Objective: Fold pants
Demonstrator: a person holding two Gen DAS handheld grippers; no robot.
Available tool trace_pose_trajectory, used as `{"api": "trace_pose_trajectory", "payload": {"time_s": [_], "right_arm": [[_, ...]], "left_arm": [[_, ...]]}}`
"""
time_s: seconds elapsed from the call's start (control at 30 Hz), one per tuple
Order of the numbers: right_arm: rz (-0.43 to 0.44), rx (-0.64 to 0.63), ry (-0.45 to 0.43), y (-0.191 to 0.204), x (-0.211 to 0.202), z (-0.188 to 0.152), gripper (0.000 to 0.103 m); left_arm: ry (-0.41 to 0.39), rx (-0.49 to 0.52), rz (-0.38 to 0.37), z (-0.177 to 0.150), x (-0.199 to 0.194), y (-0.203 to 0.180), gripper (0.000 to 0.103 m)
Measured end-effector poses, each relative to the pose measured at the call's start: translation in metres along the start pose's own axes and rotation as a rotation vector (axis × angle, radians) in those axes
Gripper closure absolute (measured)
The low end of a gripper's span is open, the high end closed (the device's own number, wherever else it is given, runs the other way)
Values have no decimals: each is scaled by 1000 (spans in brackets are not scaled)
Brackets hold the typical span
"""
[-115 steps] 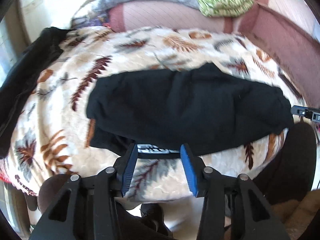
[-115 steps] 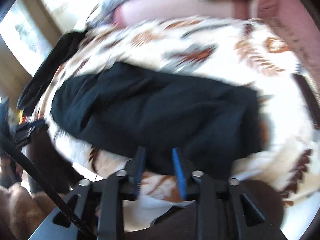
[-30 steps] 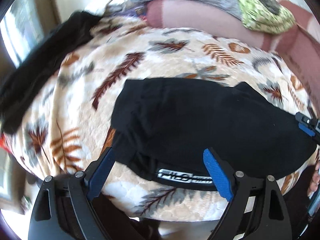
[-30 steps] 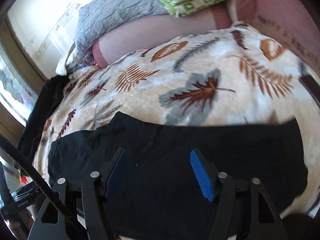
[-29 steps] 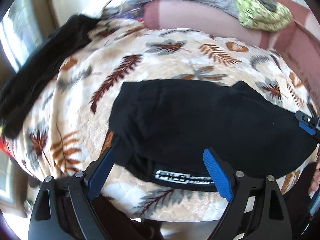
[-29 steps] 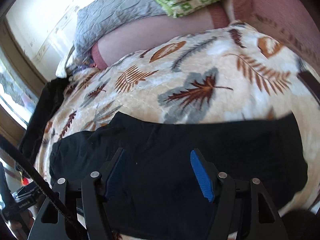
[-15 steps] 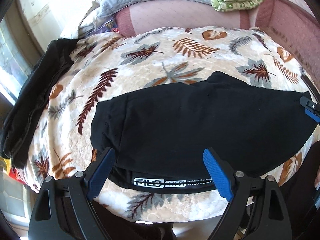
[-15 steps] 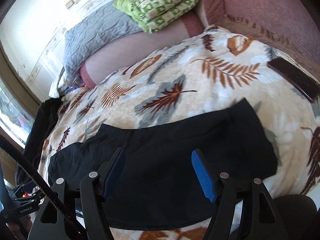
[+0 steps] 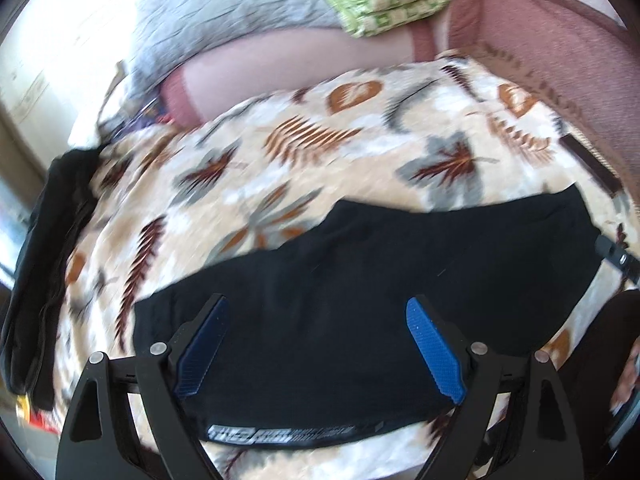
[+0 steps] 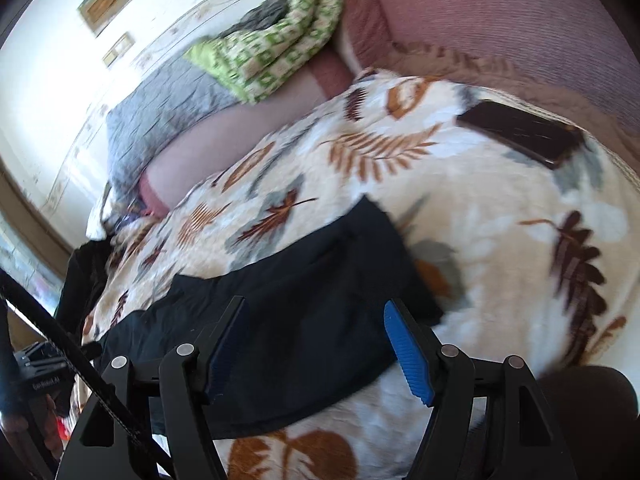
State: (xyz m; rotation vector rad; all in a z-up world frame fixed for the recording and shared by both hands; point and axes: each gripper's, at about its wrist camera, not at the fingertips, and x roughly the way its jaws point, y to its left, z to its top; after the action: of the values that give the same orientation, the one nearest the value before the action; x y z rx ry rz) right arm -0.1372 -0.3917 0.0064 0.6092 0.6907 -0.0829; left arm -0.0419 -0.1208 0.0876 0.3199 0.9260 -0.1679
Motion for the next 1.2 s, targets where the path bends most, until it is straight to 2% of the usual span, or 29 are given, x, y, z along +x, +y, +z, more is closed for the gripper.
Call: {"api": "trace_pose_trajectory", "payload": {"time_s": [0.27,0.4,0.53,0.7,0.97,1.2], "right_arm": [[-61,136,-18,-40,-4,-4,27],[-43,190,-9,-52,0,-4,27],[-16,162,-2,-43,6,-6,25],[26,172,47,-37,24,-18,24],[13,145,5,-29,29,-18,21],[-44,50,-8,-12,42,-9,22]], "left_arm": [[20,96,-132,38,21,-62,14],[42,145,-197,54,37,-95,14],[70,207,-290,75,62,-136,14],[85,269,-356,99,85,-177,14],[159,339,-435,119,120,-234,14],[231,382,-520,117,138,-258,14]]}}
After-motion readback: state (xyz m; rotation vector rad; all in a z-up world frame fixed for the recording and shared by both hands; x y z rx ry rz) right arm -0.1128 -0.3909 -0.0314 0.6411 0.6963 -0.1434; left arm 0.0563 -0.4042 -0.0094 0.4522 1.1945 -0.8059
